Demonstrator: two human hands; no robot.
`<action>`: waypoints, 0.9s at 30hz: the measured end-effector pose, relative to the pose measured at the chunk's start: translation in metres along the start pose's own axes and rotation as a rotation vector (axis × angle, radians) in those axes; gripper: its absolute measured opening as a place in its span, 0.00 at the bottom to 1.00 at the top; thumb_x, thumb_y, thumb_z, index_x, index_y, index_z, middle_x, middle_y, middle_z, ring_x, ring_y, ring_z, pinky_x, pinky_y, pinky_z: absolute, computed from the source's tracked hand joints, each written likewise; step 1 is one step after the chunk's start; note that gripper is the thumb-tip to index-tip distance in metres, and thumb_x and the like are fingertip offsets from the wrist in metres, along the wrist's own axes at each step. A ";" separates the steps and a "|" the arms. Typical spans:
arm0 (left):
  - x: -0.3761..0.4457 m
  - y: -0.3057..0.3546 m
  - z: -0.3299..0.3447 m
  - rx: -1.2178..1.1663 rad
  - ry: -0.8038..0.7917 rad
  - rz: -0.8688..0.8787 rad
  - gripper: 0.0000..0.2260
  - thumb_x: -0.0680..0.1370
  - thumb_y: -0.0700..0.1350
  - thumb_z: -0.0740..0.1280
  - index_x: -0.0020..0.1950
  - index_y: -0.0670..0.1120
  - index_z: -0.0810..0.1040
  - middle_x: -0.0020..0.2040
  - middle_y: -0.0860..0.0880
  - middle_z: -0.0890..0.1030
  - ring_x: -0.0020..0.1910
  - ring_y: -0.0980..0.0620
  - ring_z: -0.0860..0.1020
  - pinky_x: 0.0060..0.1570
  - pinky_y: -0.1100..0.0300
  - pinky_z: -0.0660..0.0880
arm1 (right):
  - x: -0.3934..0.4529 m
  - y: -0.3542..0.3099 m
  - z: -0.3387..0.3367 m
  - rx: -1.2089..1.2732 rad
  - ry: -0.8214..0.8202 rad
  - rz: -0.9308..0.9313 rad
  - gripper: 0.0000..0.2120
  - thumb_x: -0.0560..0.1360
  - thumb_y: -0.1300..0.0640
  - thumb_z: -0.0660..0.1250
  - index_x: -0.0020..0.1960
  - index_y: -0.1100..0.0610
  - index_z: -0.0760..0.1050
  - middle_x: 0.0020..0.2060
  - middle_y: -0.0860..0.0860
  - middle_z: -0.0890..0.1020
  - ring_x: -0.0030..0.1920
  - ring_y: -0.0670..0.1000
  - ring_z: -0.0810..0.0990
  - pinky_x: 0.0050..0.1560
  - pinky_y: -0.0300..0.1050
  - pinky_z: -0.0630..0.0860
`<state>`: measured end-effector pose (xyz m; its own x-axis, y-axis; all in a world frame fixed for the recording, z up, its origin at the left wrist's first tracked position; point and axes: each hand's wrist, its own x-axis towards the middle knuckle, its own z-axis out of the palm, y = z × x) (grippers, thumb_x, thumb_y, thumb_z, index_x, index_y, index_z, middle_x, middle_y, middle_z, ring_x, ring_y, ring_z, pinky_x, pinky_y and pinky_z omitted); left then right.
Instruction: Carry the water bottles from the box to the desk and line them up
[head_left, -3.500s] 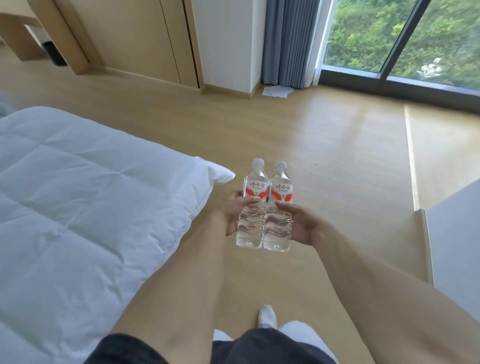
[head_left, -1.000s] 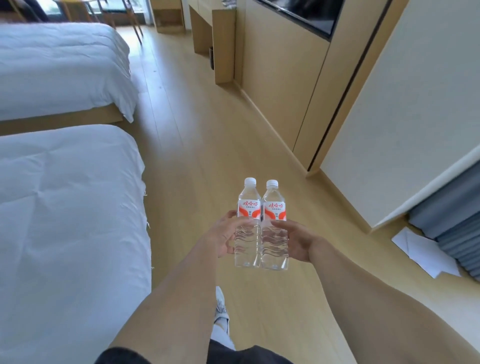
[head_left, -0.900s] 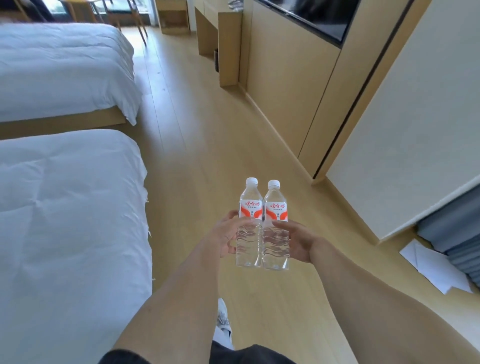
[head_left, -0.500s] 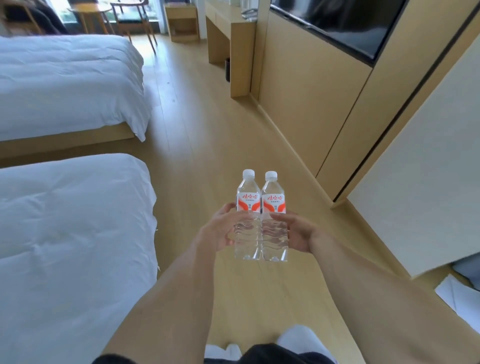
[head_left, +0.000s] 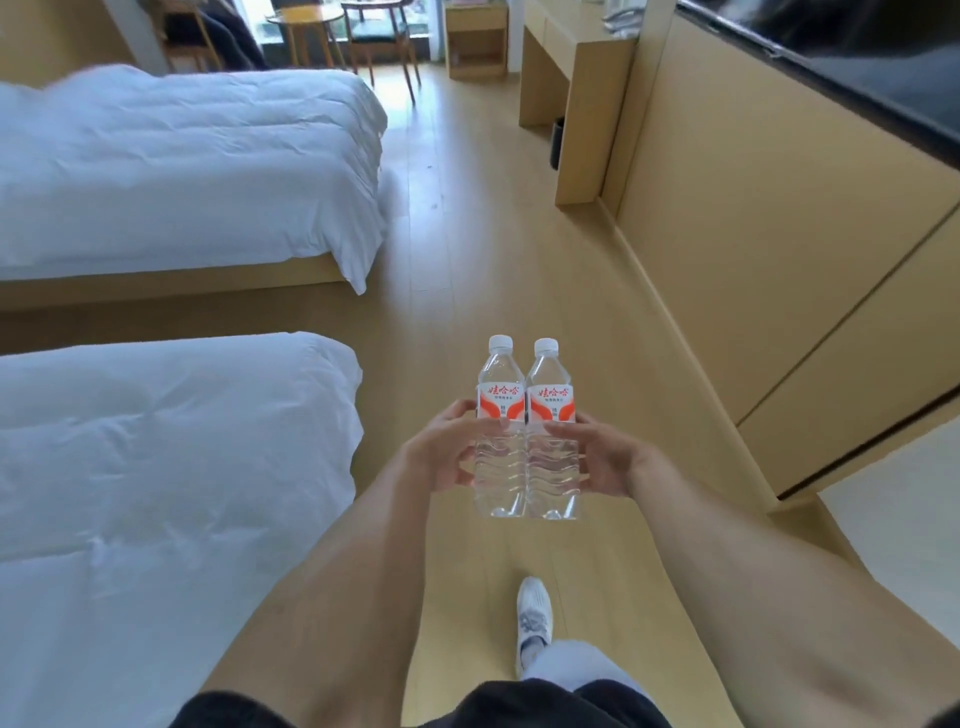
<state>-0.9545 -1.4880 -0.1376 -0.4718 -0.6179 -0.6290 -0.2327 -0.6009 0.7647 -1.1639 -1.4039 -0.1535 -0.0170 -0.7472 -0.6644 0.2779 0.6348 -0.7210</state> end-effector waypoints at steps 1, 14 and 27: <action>0.012 0.013 0.000 -0.007 0.013 0.000 0.21 0.75 0.43 0.75 0.66 0.51 0.75 0.49 0.47 0.84 0.45 0.47 0.82 0.54 0.39 0.79 | 0.013 -0.016 -0.004 -0.008 -0.013 0.007 0.24 0.73 0.54 0.74 0.67 0.49 0.73 0.54 0.55 0.83 0.51 0.58 0.83 0.55 0.57 0.79; 0.157 0.149 -0.016 -0.043 0.080 0.012 0.22 0.76 0.41 0.74 0.67 0.51 0.74 0.60 0.43 0.83 0.60 0.40 0.81 0.57 0.34 0.77 | 0.156 -0.168 -0.051 -0.034 -0.074 0.012 0.24 0.74 0.55 0.74 0.68 0.52 0.74 0.63 0.56 0.81 0.56 0.60 0.83 0.59 0.61 0.77; 0.358 0.290 -0.080 0.021 -0.029 0.023 0.20 0.74 0.42 0.75 0.64 0.52 0.76 0.58 0.44 0.84 0.56 0.43 0.83 0.56 0.33 0.77 | 0.324 -0.322 -0.073 0.005 0.050 -0.023 0.29 0.64 0.52 0.78 0.64 0.48 0.77 0.58 0.55 0.84 0.54 0.59 0.85 0.55 0.61 0.81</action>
<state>-1.1229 -1.9246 -0.1523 -0.5017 -0.6163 -0.6071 -0.2392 -0.5756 0.7820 -1.3289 -1.8362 -0.1510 -0.0715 -0.7504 -0.6571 0.2816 0.6168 -0.7350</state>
